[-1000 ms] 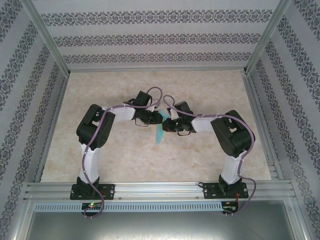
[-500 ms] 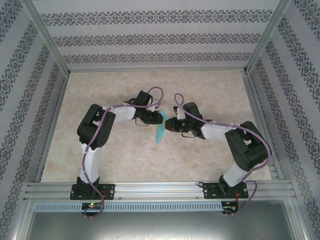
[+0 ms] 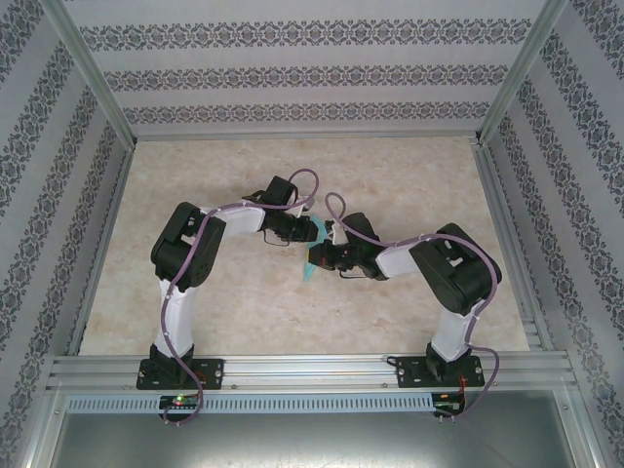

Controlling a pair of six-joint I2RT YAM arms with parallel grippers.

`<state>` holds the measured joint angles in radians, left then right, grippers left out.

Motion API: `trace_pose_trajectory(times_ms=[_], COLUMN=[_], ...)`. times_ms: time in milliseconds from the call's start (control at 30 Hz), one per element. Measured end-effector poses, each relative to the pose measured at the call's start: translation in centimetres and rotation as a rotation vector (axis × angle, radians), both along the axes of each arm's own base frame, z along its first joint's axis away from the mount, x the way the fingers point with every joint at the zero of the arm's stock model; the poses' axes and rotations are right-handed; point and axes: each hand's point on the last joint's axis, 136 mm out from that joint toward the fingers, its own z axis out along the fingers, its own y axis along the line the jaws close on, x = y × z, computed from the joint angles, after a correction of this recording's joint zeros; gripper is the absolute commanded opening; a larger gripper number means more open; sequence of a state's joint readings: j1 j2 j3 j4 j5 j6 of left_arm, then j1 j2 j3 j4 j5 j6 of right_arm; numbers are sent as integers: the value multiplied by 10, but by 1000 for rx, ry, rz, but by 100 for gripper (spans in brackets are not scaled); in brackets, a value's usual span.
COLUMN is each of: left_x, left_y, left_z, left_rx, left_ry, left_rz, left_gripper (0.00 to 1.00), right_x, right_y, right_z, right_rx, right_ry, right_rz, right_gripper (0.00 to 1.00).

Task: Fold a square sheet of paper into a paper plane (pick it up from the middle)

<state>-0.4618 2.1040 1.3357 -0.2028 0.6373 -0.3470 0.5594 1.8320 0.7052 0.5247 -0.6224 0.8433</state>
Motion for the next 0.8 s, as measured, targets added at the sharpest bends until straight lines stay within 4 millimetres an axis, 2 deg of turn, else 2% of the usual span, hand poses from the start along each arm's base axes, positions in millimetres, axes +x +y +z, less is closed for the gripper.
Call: trace_pose_trajectory(times_ms=[800], left_x=[0], left_y=[0], left_z=[-1], left_rx=[-4], left_ry=[21], left_rz=[-5], left_gripper=[24], right_x=[-7], right_y=[12], right_z=[-17], right_rx=[-123], right_ry=[-68], right_rz=[51], right_gripper=[4])
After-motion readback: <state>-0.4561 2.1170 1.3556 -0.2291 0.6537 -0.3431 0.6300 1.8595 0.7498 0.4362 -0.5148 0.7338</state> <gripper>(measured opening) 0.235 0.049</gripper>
